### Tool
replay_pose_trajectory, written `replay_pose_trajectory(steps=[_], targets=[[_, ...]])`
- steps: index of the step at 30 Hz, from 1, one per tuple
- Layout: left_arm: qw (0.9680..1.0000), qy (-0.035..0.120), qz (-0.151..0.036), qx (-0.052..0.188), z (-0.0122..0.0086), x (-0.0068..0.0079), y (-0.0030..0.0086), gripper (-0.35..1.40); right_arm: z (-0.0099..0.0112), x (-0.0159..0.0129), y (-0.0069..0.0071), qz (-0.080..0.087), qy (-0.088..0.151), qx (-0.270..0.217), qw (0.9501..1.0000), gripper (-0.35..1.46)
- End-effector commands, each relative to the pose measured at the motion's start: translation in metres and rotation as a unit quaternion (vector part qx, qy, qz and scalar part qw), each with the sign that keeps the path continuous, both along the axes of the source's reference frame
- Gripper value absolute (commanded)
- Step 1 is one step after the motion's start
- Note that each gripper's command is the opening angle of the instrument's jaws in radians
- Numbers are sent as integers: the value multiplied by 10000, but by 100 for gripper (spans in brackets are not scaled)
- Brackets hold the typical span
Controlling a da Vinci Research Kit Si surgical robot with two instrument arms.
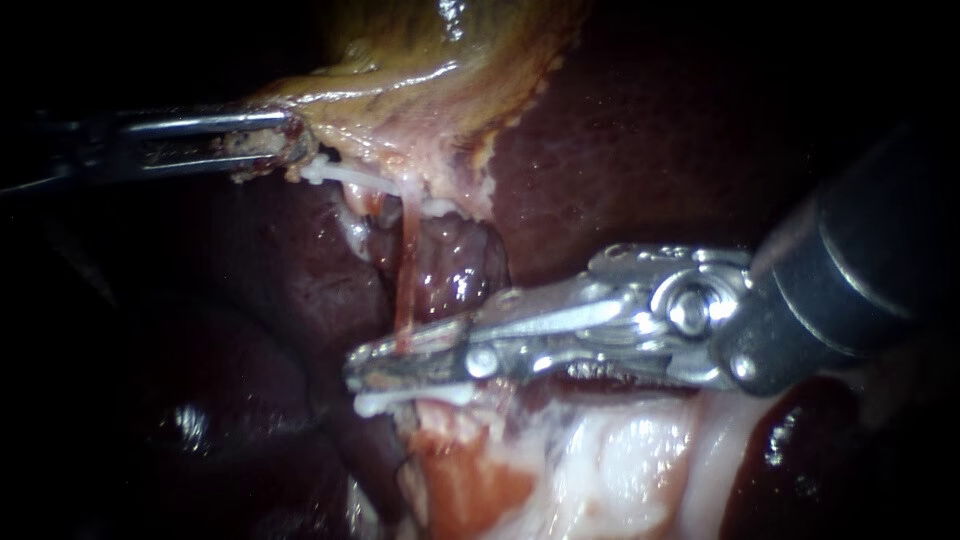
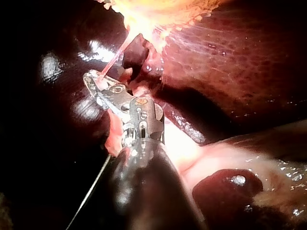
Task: Going back second clip right tube
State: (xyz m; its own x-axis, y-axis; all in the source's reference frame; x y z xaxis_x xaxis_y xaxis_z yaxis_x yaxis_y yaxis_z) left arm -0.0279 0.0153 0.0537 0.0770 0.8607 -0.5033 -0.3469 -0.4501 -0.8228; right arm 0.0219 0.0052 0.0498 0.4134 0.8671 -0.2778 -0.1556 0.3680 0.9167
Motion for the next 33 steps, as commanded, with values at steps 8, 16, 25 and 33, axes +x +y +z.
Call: replay_pose_trajectory(steps=[8, 16, 25, 33], targets=[[10000, 0, 1, -1, 0, 0, 0, -35, 12, 6, -7, -146, 264, 52, 9995, 30], [10000, 0, 1, -1, -1, 0, -1, -35, 53, 12, -20, -73, 263, -374, 9989, 48], [10000, 1, 0, -1, -2, 0, -1, -35, 73, -1, -7, 107, 54, -1450, 9894, 50], [10000, -3, 6, 5, -6, 4, -2, -35, 70, -27, -8, -98, 249, -2124, 9768, 50]])
